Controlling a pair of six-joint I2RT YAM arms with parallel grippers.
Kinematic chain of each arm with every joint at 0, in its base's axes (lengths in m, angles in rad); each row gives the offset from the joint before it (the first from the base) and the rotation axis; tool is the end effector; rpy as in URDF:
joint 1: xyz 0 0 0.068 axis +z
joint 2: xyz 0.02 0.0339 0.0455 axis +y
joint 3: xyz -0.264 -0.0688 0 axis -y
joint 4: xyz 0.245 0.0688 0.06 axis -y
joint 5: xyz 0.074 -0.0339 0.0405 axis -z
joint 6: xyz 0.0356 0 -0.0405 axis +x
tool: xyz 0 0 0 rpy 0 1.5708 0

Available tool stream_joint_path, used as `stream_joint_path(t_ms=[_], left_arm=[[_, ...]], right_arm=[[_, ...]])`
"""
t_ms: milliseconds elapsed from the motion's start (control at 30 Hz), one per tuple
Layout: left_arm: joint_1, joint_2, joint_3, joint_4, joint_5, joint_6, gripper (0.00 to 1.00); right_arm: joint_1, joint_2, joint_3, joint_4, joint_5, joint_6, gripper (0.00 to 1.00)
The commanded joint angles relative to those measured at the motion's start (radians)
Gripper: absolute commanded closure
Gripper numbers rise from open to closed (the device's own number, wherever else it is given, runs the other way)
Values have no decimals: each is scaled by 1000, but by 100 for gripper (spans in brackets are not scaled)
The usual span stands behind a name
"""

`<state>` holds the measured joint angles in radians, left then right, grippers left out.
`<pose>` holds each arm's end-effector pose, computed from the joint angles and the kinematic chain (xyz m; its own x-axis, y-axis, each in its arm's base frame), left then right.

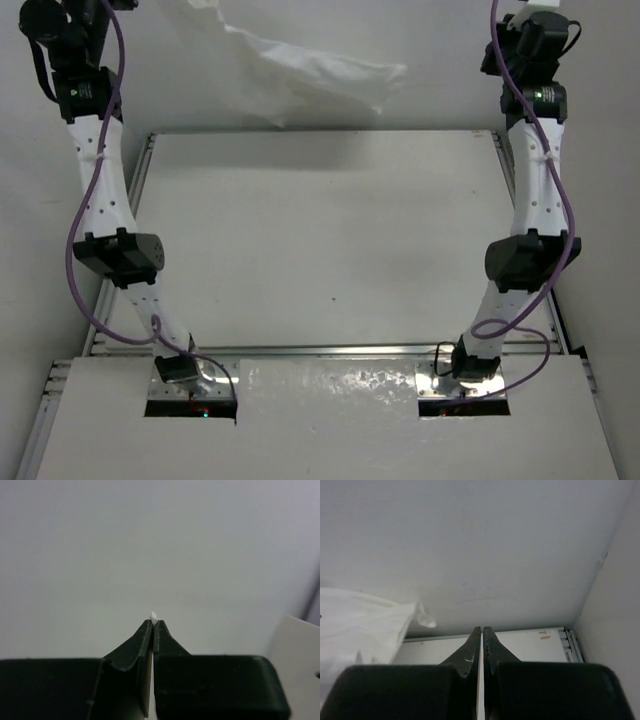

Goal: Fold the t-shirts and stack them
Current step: Flatten out the tshirt

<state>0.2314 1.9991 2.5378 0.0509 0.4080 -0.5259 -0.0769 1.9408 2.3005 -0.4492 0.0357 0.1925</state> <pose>0.3905 0.0775 0.5902 0.4126 -0.3762 -0.8296 0.3672 0.9021 -0.2264 0.4314 -0.0345 0.4922 -0.0660 0.1968 -0.9782 0.1272 0.9740 0.1874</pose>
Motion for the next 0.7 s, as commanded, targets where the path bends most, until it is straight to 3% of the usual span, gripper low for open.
stream_joint_path(t_ms=[0,67,133,233,300,333,367,400,467,500,533,667], left_arm=[[-23,-72,-52,240,190,-62,100],[-36,-150,-170,291,282,-50,100],[-58,-245,-423,302,282,4,100],[-176,-510,-739,210,129,261,100],[-184,-595,-929,204,69,262,100],[-187,-671,-994,198,36,247,100],[-191,-707,-1055,190,-1,236,100],[-195,-735,-1152,140,-124,227,100],[-211,-809,-1230,78,-254,179,100],[-231,-827,-1257,22,-441,176,100],[-298,-851,-1277,14,-492,181,100],[-346,-814,-1115,-117,-485,175,100]], right_arm=[[6,-58,-80,107,-80,-1,100],[8,-91,-151,127,-111,2,100],[8,-117,-264,130,-155,19,100],[14,-222,-519,222,-213,85,100],[50,-292,-682,231,-246,133,99],[69,-311,-734,248,-250,140,96],[110,-327,-813,242,-243,131,81],[164,-347,-851,233,-241,131,69],[207,-365,-968,228,-302,168,46],[242,-388,-1018,239,-342,188,45],[262,-405,-1074,312,-377,206,44],[373,-451,-1300,443,-538,262,39]])
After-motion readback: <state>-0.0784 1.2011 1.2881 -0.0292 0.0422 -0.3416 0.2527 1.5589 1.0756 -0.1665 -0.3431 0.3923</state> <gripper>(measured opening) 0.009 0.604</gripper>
